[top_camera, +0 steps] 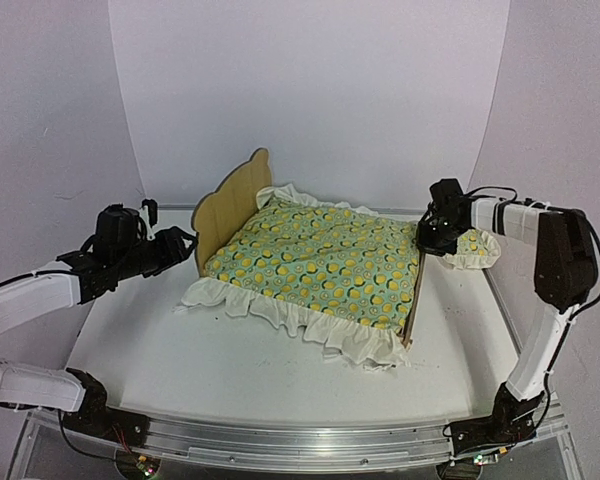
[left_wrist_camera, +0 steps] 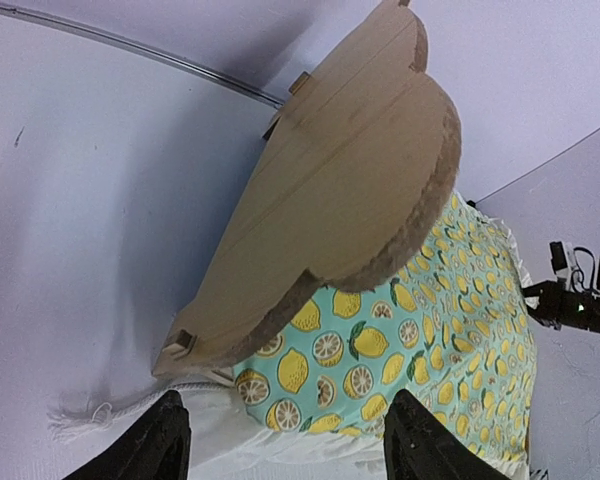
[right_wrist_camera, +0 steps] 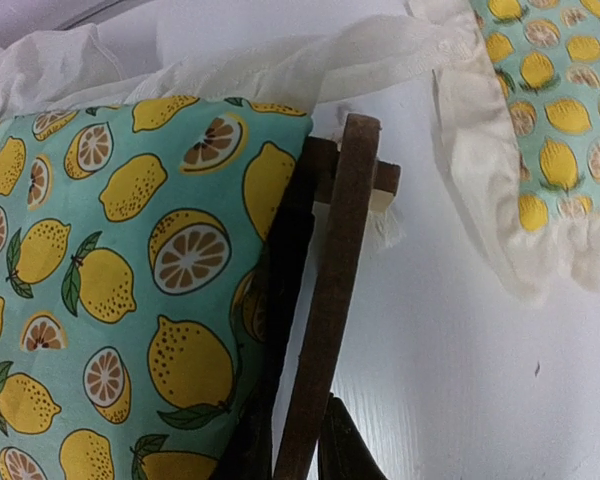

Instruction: Set up the pet bed

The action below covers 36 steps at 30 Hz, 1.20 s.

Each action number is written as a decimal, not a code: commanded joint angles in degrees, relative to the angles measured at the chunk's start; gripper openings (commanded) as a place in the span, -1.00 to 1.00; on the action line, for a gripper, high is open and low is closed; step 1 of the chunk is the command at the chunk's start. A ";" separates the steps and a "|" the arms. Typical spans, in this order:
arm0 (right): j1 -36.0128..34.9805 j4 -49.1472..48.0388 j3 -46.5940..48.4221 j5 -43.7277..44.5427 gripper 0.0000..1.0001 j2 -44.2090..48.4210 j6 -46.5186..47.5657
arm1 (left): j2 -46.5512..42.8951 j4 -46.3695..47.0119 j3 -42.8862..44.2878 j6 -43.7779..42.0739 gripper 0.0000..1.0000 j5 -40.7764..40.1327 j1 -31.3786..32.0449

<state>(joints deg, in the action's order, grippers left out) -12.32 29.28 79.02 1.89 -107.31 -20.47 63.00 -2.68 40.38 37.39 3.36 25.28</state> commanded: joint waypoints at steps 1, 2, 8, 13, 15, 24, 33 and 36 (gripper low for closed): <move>-7.19 2.44 -10.77 -2.51 -0.72 13.34 -3.93 | 2.07 0.78 4.17 -1.80 0.33 -1.67 -0.23; -9.71 2.41 -14.87 -2.80 -0.72 16.29 -6.49 | 3.02 0.70 4.89 -2.52 0.33 -2.02 -0.21; -25.52 -1.40 -30.42 -2.67 -0.50 34.39 -24.72 | 8.76 -1.31 9.85 -5.40 0.34 -5.52 -0.31; -26.95 1.64 -30.01 -5.47 0.43 46.21 -13.51 | 12.18 -3.74 14.66 -12.29 0.36 -9.58 -1.77; -26.58 6.16 -25.55 -2.53 0.79 46.65 -4.78 | 13.39 -3.98 16.24 -14.86 0.38 -8.09 -3.62; -4.02 8.89 -3.93 -2.05 0.96 26.62 5.59 | 21.94 -6.78 25.04 -21.08 0.42 -1.82 -8.56; 10.70 10.62 19.64 9.84 0.96 -5.46 11.49 | 14.60 -11.59 24.92 -18.61 0.45 8.24 -8.49; 11.85 11.55 30.74 16.44 0.97 -18.36 16.03 | 9.52 -15.13 23.68 -17.67 0.45 8.49 -8.44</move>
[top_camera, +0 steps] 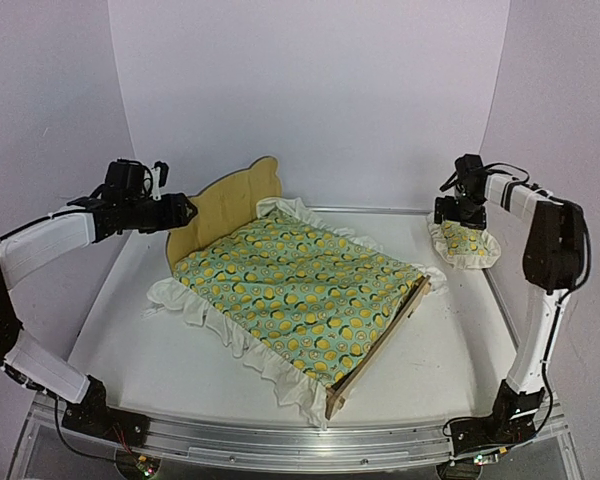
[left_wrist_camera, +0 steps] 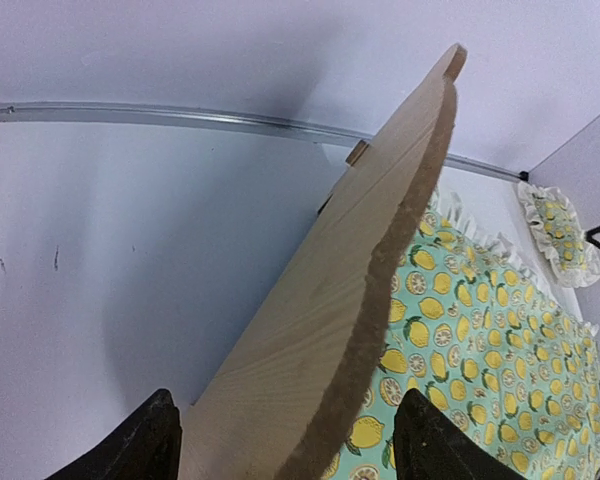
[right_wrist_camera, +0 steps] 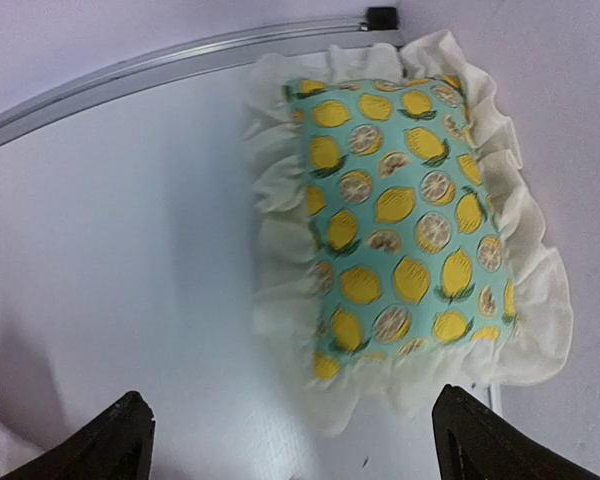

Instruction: Set up the pet bed

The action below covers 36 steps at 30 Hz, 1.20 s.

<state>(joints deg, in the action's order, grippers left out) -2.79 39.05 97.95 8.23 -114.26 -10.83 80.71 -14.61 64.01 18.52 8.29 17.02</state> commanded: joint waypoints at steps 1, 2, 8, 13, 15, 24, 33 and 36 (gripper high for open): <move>2.34 2.34 15.81 13.34 0.97 -14.34 7.08 | -10.29 -3.60 -0.90 1.88 0.45 3.51 -0.22; 2.35 2.43 18.85 16.70 0.97 -16.62 8.14 | -12.24 -3.66 -2.08 2.48 0.47 3.91 -0.23; 6.77 0.50 27.30 17.64 0.96 -26.41 14.04 | -19.07 -7.23 -3.71 3.64 0.47 10.53 -0.16; 7.58 0.57 28.24 6.57 0.13 -27.30 16.66 | -20.62 -9.18 -2.04 2.75 0.46 12.53 -0.14; 7.62 -0.08 27.07 -0.51 -0.29 -23.97 17.45 | -20.32 -9.16 -0.99 3.02 0.46 12.72 -0.09; -6.98 -7.98 7.54 -16.38 -0.74 4.52 50.63 | -18.18 0.02 1.33 7.69 0.36 13.58 5.56; -20.71 -13.07 -1.11 -40.93 -0.83 16.32 85.36 | -13.71 1.23 6.76 3.46 0.35 10.11 11.84; -26.09 -8.49 6.16 -40.98 -0.93 10.39 91.40 | -14.60 1.17 5.94 5.31 0.32 9.28 11.94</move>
<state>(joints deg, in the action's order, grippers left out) -24.40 27.79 98.63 -26.68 -95.92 65.14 67.05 -15.99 67.55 23.94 19.81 28.51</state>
